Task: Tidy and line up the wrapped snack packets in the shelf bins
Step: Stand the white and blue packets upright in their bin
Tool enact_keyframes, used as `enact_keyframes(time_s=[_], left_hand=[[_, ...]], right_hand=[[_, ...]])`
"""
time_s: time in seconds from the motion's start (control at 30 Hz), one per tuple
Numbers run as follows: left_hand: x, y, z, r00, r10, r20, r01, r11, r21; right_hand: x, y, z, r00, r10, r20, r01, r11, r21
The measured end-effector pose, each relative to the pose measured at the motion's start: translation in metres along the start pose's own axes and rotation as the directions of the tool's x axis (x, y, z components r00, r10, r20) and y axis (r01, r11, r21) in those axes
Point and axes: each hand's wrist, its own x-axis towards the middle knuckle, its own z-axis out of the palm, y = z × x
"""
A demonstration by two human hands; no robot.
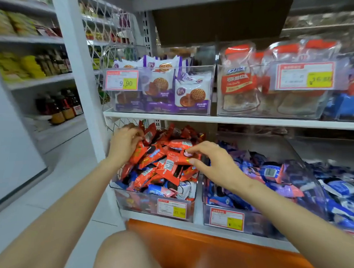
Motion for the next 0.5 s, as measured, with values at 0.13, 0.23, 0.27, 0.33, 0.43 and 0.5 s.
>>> enact_keyframes(time_s=[0.13, 0.23, 0.27, 0.33, 0.43, 0.5], left_hand=[[0.01, -0.004, 0.018, 0.971, -0.172, 0.166, 0.216, 0.929, -0.301], [0.009, -0.006, 0.023, 0.97, -0.177, 0.164, 0.224, 0.913, -0.341], [0.008, -0.005, 0.022, 0.971, -0.183, 0.152, 0.226, 0.908, -0.352], [0.005, -0.004, 0.022, 0.97, -0.224, 0.089, 0.241, 0.883, -0.403], [-0.003, -0.001, 0.024, 0.959, -0.282, 0.013, 0.253, 0.841, -0.479], [-0.009, -0.002, 0.026, 0.948, -0.318, -0.002, 0.276, 0.826, -0.491]], right_hand=[[0.012, 0.0, 0.008, 1.0, 0.017, -0.021, -0.018, 0.999, -0.051], [0.019, 0.001, 0.011, 0.999, 0.03, -0.035, -0.032, 0.998, -0.048], [0.02, 0.002, 0.012, 0.999, 0.028, -0.04, -0.029, 0.999, -0.044], [0.02, 0.004, 0.012, 0.998, 0.021, -0.057, -0.024, 0.999, -0.044], [0.018, 0.005, 0.009, 0.996, 0.024, -0.086, -0.027, 0.999, -0.031], [0.015, 0.006, 0.007, 0.995, 0.028, -0.091, -0.03, 0.999, -0.021]])
